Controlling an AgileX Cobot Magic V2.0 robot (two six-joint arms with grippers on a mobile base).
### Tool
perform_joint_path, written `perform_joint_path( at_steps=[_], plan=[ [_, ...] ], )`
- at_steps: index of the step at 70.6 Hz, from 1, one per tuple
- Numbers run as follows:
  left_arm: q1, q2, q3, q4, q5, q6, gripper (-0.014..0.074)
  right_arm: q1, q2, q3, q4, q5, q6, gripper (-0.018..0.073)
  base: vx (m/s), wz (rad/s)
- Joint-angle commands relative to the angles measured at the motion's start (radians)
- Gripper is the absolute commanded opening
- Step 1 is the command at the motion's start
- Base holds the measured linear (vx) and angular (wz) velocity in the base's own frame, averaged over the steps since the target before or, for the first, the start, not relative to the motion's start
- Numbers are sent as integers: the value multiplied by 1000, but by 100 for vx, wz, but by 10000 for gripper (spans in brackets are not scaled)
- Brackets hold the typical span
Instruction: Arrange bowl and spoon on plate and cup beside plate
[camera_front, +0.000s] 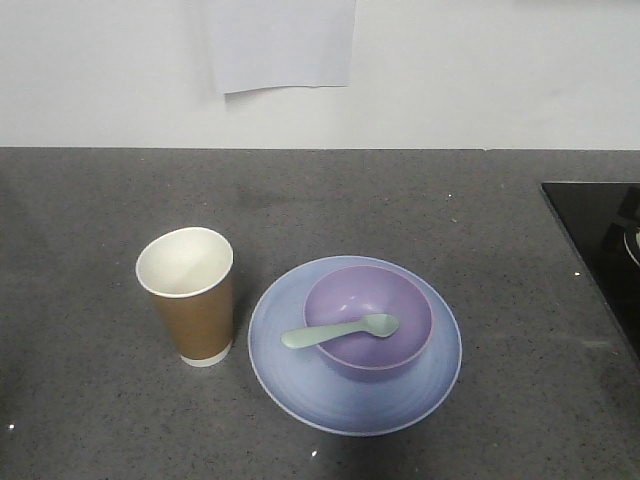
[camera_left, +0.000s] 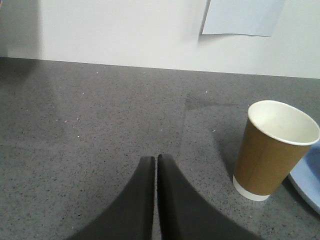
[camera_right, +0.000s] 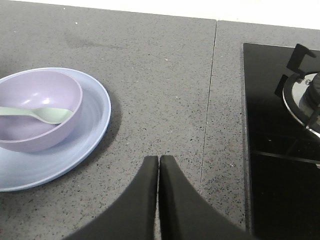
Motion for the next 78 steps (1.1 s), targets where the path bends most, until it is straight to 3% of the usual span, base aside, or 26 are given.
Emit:
perform_joint_path(
  at_steps=[1,19,30,38,48,53,62,78],
  plan=[
    [-5,12,-23,6,-76,-9,-7,-2,7,-25,-18,-65,-1,-11,0,0],
    [-5,9,-18,21,-104,7,-8,-2,7,-25,-18,-65,-1,-11,0,0],
    [2,-42,77,2,-274,75,-8,-2,7,-25,-18,-65,-1,-11,0,0],
    [54,-104,192,-85,-434,190,-8,-2,7,-25,-18,-65,-1,-11,0,0],
    [155,-172,330,-264,-591,393,-8,-2,7,-25,-18,-65,-1,-11,0,0],
    [207,-192,390,-330,-658,444,-8,-2,7,-25,-18,-65,-1,-11,0,0],
    [257,-203,482,-343,-737,432,-8,-2,7,-25,-18,-65,-1,-11,0,0],
    [259,-226,604,-297,-861,384,-8,-2,7,-25,-18,-66,-1,-11,0,0]
  ],
)
